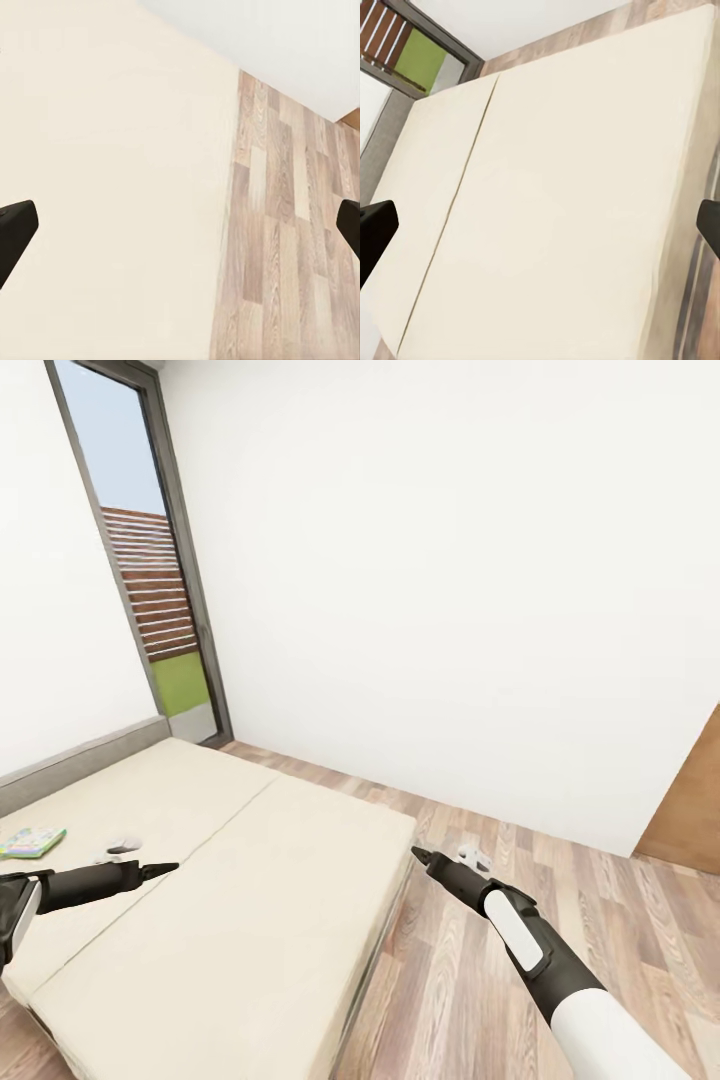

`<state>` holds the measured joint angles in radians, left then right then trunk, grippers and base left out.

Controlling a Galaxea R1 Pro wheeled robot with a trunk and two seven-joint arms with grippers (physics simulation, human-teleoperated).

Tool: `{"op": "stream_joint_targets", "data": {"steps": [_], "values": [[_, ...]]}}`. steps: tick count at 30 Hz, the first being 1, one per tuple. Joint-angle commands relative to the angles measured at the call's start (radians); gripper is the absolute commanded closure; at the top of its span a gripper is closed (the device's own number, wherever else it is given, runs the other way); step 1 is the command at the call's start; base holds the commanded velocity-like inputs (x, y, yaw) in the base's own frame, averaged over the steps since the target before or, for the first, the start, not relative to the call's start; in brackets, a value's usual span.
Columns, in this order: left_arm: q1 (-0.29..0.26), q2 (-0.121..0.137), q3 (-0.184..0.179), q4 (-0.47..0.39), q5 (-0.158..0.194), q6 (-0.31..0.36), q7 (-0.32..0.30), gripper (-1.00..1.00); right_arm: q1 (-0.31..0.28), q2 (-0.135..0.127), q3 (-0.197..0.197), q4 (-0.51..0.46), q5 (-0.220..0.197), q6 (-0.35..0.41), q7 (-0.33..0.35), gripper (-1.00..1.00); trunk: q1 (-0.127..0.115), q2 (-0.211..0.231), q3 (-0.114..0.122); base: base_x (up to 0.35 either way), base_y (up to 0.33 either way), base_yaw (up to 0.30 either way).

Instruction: Put all the toys in the child's room - the three board games (two on the bed and one on the table), the two jigsaw puzzles on the table, and the tennis ball on the table - inside the toy box on the table in the child's room.

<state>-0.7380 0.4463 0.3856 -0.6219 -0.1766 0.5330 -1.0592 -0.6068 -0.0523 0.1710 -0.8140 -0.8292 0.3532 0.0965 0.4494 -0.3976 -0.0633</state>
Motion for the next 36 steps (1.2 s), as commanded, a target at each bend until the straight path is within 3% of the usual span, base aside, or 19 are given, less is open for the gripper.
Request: {"op": "stream_joint_targets", "data": {"steps": [1,26,36], "values": [[-0.001,-0.001,0.006,-0.001,-0.009,0.008,-0.007,-1.00,-0.001,-0.001,0.002,-0.001,-0.004,0.003,0.000,-1.00,0.001,-0.002,-0.002,-0.053,0.089,-0.014],[-0.001,-0.001,0.006,-0.001,-0.009,0.008,-0.008,-1.00,-0.001,0.000,0.001,0.001,-0.005,0.002,0.000,-1.00,0.001,-0.002,-0.002,-0.089,0.118,-0.063],[-0.001,-0.001,0.007,-0.001,-0.009,0.008,-0.009,-1.00,-0.001,0.000,0.001,0.001,-0.005,0.002,0.000,-1.00,0.001,-0.002,-0.002,-0.069,0.126,-0.213]]}}
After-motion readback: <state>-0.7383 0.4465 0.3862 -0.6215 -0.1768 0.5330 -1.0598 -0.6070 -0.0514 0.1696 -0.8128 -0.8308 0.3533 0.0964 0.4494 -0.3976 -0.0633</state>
